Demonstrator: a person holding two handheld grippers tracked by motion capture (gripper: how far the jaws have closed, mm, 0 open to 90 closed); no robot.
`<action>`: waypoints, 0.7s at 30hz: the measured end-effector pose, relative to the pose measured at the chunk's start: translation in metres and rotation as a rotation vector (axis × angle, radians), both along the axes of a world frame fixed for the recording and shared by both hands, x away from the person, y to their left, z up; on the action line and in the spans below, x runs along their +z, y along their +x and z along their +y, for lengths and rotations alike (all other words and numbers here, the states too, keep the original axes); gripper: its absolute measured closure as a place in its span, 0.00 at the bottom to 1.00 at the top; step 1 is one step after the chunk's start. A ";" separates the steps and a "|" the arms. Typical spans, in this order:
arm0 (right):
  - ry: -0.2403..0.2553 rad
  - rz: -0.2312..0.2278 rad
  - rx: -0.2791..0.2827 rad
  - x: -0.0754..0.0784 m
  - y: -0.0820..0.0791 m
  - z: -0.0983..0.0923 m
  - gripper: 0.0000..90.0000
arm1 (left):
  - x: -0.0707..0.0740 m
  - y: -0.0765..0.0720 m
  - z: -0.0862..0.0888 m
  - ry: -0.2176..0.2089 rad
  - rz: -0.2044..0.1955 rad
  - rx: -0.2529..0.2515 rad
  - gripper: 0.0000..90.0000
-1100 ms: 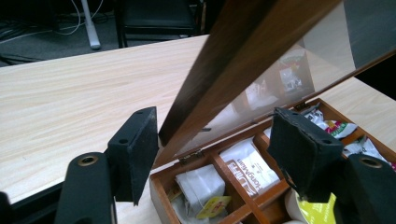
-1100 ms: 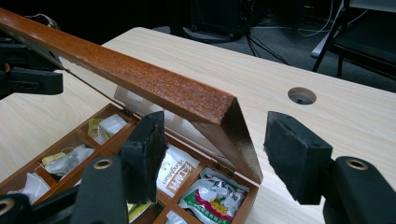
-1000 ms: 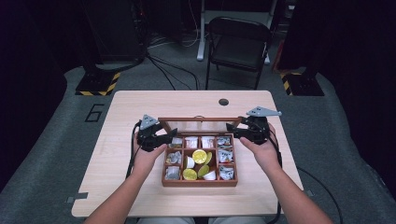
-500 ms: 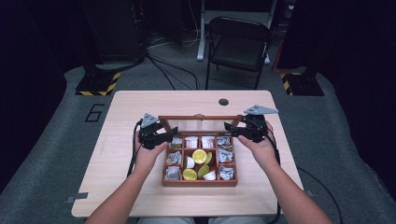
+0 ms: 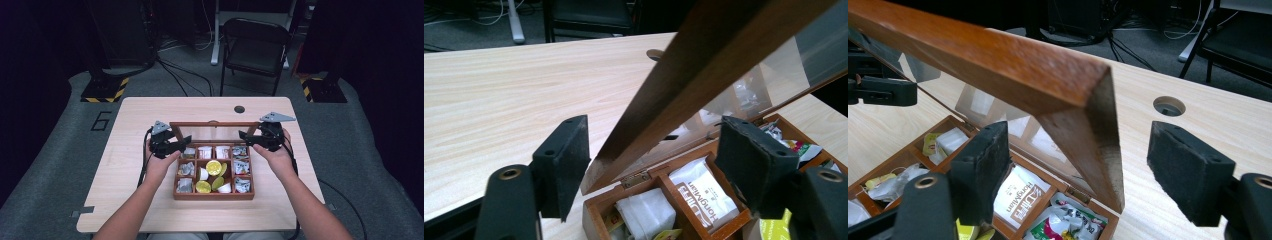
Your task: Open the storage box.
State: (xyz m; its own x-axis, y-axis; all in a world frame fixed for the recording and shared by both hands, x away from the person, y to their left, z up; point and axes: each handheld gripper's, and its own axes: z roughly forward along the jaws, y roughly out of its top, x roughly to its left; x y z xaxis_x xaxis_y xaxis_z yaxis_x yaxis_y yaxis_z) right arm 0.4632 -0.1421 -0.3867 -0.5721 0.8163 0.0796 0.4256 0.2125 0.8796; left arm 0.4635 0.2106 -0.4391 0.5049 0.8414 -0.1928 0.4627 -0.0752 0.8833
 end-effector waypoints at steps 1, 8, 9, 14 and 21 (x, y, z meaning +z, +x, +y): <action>-0.006 -0.003 0.002 -0.001 0.001 0.000 0.26 | -0.001 0.001 0.000 0.001 0.003 0.003 0.31; 0.002 -0.007 -0.020 -0.006 0.006 0.000 0.27 | -0.003 0.004 -0.001 -0.010 -0.014 0.023 0.32; 0.004 -0.005 -0.027 -0.007 0.007 0.000 0.28 | -0.003 0.005 -0.001 -0.008 -0.015 0.016 0.32; 0.003 0.013 -0.039 -0.015 0.011 -0.001 0.29 | -0.006 0.006 -0.005 -0.013 -0.023 0.007 0.35; 0.006 0.017 -0.054 -0.024 0.013 -0.003 0.33 | -0.007 0.010 -0.007 -0.004 -0.032 0.019 0.36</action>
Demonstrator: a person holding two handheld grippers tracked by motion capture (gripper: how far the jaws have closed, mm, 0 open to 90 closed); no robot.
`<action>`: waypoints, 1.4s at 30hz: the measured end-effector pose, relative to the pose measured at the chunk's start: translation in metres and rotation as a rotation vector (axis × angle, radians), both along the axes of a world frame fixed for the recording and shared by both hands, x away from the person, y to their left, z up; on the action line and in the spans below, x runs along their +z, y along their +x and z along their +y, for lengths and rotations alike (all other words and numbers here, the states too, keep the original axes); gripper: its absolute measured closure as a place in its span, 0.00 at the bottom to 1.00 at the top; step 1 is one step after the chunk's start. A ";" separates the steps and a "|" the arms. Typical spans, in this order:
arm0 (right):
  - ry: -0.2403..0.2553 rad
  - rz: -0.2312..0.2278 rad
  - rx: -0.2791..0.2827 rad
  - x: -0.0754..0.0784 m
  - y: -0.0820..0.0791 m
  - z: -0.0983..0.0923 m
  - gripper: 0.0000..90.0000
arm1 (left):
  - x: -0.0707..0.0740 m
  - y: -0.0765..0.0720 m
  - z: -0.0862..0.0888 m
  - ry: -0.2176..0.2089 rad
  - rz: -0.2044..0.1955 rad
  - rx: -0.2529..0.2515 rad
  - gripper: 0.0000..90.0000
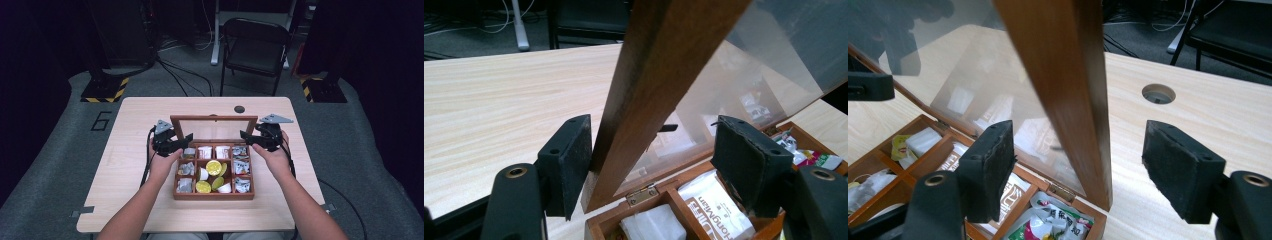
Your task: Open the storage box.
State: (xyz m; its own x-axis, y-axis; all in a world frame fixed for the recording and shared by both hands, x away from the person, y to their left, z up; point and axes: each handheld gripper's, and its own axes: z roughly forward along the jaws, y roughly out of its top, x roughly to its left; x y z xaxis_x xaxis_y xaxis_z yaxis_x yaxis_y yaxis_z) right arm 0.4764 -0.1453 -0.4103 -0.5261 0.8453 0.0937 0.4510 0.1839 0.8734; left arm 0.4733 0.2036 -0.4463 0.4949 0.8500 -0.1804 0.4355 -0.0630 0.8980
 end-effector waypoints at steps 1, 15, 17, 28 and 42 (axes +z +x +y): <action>-0.004 0.003 -0.007 -0.002 0.000 0.000 0.33 | 0.000 0.001 -0.001 -0.002 0.000 0.010 0.36; -0.035 0.034 -0.002 -0.023 0.009 0.012 0.34 | -0.005 0.009 -0.001 -0.009 0.022 -0.006 0.35; -0.028 0.044 -0.006 -0.028 0.011 0.013 0.34 | -0.006 0.010 -0.001 -0.005 0.029 -0.010 0.35; -0.011 0.067 -0.027 -0.042 0.016 0.015 0.40 | -0.015 0.012 -0.004 0.012 0.039 -0.004 0.35; -0.043 0.035 -0.050 -0.048 0.018 0.021 0.40 | -0.023 0.016 -0.009 0.029 0.053 0.032 0.35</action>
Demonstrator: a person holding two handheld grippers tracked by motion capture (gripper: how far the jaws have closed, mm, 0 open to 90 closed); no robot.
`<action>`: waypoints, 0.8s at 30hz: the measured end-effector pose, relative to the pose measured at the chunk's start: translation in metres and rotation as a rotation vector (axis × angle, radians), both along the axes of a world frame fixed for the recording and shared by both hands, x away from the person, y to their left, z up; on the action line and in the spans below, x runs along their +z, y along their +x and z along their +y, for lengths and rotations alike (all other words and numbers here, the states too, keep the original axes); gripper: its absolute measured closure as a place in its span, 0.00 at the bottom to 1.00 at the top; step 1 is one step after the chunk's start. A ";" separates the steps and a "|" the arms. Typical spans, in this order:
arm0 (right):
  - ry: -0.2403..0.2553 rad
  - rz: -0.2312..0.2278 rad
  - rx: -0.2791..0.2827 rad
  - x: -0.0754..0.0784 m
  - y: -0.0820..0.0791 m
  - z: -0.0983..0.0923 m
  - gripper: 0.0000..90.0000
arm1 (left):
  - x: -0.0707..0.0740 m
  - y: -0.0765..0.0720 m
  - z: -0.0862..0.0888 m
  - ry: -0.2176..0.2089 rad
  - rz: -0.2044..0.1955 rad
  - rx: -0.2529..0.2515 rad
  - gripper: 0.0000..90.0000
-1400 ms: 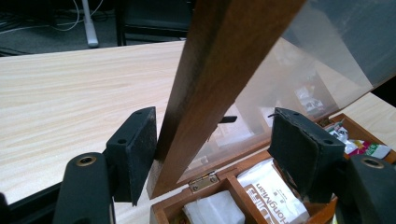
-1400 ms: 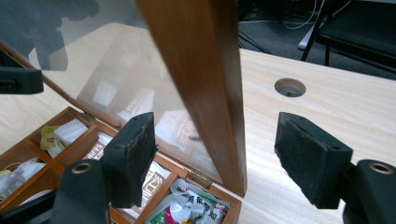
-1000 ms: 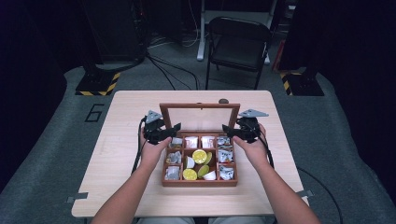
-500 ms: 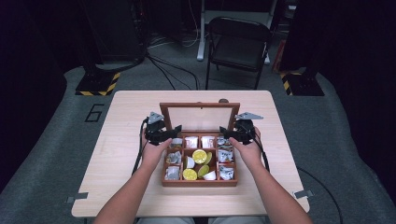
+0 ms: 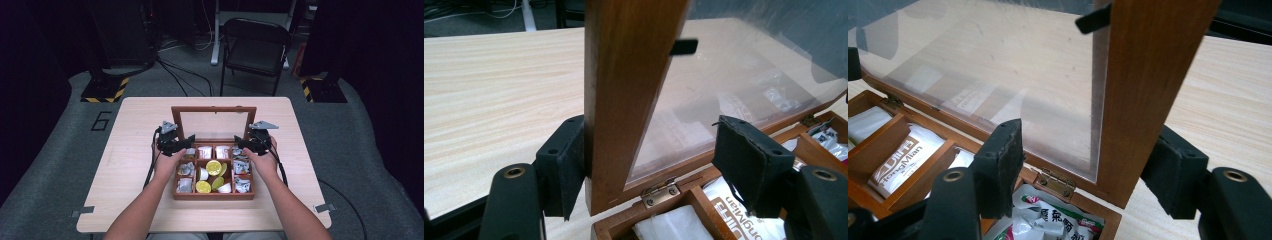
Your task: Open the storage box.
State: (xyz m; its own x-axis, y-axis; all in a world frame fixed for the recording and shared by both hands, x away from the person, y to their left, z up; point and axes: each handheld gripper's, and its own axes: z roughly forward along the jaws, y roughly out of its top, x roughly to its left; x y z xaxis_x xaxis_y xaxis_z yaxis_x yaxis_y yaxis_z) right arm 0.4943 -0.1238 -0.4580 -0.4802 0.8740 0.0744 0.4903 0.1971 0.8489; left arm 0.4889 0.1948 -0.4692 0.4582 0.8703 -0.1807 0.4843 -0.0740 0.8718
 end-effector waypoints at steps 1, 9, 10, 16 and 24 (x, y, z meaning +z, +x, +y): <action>0.004 0.003 -0.002 0.000 0.000 0.000 0.40 | -0.001 0.001 0.000 0.005 0.007 -0.001 0.35; 0.007 0.006 -0.014 -0.003 0.004 0.001 0.40 | -0.004 0.005 0.001 -0.004 0.018 -0.004 0.37; 0.004 0.007 -0.021 -0.004 0.005 0.001 0.41 | -0.004 0.006 0.001 -0.006 0.019 -0.003 0.37; -0.007 0.009 -0.032 -0.004 0.008 0.003 0.42 | -0.006 0.008 0.001 -0.003 0.024 0.004 0.37; -0.001 0.023 -0.057 -0.006 0.013 0.004 0.43 | -0.005 0.015 -0.002 0.033 0.042 0.015 0.39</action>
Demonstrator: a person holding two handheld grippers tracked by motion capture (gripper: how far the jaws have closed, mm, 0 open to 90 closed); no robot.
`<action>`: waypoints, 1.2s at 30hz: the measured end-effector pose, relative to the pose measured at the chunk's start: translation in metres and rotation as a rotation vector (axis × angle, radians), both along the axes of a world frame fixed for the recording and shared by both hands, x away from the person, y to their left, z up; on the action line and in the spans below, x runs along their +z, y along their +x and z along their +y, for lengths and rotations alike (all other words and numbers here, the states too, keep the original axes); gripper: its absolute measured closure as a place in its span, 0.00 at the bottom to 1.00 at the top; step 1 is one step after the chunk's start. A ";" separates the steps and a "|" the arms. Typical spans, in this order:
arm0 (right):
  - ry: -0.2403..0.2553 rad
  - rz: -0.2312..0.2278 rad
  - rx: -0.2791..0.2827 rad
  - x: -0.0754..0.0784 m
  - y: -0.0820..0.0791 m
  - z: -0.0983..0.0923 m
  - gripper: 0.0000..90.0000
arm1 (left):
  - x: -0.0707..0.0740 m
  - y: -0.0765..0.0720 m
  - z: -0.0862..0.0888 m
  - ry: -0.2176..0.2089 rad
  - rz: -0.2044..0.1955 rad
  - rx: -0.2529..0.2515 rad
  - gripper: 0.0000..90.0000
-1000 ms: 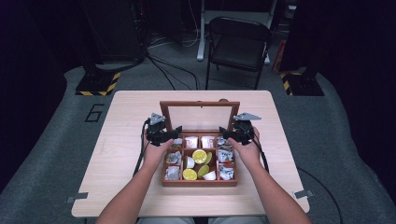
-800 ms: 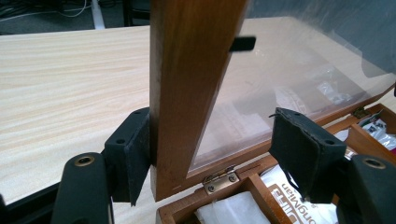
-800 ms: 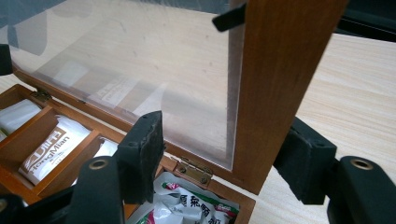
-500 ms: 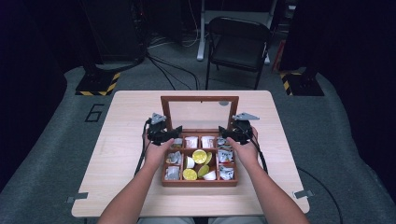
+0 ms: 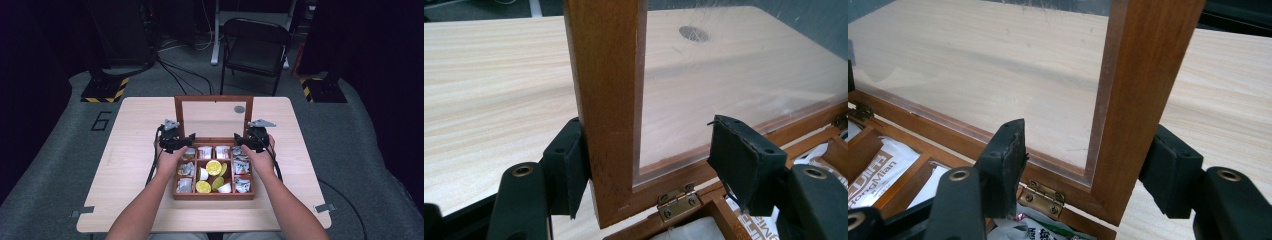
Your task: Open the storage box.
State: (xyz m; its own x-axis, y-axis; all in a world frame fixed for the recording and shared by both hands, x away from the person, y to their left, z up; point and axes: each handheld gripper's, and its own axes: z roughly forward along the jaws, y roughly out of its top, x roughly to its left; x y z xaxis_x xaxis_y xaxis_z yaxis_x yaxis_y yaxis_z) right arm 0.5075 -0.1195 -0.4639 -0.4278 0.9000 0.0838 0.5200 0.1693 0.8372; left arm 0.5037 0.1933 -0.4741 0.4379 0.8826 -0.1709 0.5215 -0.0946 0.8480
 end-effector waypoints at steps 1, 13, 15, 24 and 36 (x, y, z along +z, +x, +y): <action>0.000 0.000 0.000 0.000 0.000 0.000 0.43 | 0.000 0.001 0.000 -0.006 0.001 -0.001 0.39; -0.001 0.042 -0.004 0.001 0.008 0.001 0.42 | -0.004 0.008 -0.002 -0.037 0.017 0.024 0.38; -0.001 0.048 -0.006 0.000 0.009 0.002 0.41 | -0.004 0.009 -0.001 -0.038 0.020 0.025 0.38; 0.004 0.061 -0.009 -0.001 0.013 0.002 0.41 | -0.005 0.014 -0.001 -0.032 0.034 0.018 0.38; 0.004 0.097 -0.009 0.000 0.019 0.002 0.41 | -0.005 0.018 0.001 -0.029 0.068 0.000 0.37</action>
